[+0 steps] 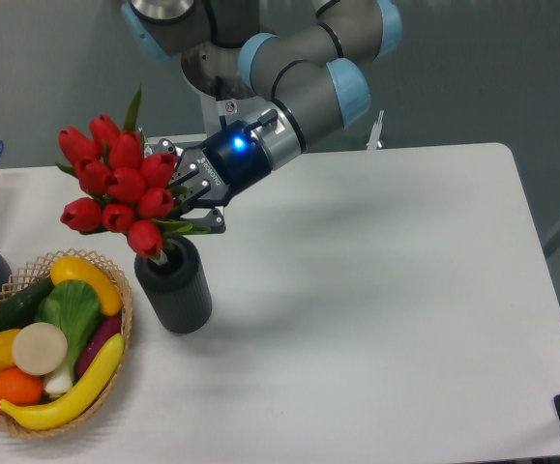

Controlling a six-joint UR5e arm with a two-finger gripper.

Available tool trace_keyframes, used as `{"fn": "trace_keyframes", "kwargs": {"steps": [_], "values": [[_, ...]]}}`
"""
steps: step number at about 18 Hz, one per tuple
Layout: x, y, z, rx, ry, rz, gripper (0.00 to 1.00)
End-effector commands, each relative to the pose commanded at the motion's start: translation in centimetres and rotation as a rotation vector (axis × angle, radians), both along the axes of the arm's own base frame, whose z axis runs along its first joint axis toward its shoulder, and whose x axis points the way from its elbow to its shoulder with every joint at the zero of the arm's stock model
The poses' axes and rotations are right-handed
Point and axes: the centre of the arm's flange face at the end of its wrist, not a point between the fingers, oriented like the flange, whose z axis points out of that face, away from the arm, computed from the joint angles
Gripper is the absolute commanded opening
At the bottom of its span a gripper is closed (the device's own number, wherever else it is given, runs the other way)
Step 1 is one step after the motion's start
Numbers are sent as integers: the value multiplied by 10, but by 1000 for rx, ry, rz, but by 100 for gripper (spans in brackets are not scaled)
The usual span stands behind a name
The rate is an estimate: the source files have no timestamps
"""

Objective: Insert the flowers into the vase
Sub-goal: 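Push the tulip stems deeper into the vase and settle them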

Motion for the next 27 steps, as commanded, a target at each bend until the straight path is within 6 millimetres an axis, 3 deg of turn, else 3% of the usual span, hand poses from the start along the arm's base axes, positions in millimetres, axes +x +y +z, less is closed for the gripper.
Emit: {"fn": "trace_keyframes", "kwargs": {"steps": [8,16,23,27], "values": [[7,-5,-30,19,34,-13,0],[1,-2,-67,28,55,-21,1],[-3,-6,-83,29,58,-16,20],[-4,-5,-91,24,50,-16,45]]}}
